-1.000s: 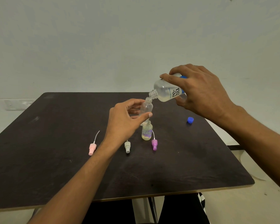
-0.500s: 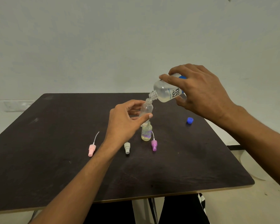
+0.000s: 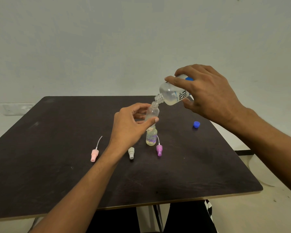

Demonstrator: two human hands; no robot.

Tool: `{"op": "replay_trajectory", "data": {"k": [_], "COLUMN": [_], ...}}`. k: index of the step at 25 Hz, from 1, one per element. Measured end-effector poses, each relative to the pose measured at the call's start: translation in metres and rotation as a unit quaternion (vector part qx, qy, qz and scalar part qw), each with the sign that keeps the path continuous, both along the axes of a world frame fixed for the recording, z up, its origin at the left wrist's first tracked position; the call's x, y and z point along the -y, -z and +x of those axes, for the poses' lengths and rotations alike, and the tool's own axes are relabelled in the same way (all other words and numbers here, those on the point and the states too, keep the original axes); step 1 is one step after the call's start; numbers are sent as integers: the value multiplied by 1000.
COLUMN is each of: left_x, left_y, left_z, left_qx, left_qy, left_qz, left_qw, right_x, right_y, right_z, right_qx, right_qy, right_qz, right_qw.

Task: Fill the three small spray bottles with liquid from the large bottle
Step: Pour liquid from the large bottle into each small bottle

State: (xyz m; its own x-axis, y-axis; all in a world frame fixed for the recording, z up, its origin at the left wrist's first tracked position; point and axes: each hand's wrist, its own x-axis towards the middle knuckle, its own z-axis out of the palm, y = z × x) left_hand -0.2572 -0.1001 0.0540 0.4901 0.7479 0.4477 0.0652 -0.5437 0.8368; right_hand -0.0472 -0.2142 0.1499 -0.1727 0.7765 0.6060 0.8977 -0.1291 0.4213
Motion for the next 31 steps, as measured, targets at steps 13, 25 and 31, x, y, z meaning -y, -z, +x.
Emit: {"op": "replay_trajectory", "data": {"k": [13,25,31], "left_x": [0,0,0], "left_y": [-1,-1,0], "left_z": [1,1,1], "left_qx": [-8,-15,-11], "left_qy": [-5,-10,-7], "left_qz": [7,10,7], "left_qw": [1000,1000,1000], "right_x": [1,0,-1], "right_y": [-4,-5,-8], "right_z": [-1,0,-1], "right_qx": [11,20,30], "right_qy": [-9,-22,-26], "right_qz": [7,7,2], "right_qw": [1000,1000,999]}}
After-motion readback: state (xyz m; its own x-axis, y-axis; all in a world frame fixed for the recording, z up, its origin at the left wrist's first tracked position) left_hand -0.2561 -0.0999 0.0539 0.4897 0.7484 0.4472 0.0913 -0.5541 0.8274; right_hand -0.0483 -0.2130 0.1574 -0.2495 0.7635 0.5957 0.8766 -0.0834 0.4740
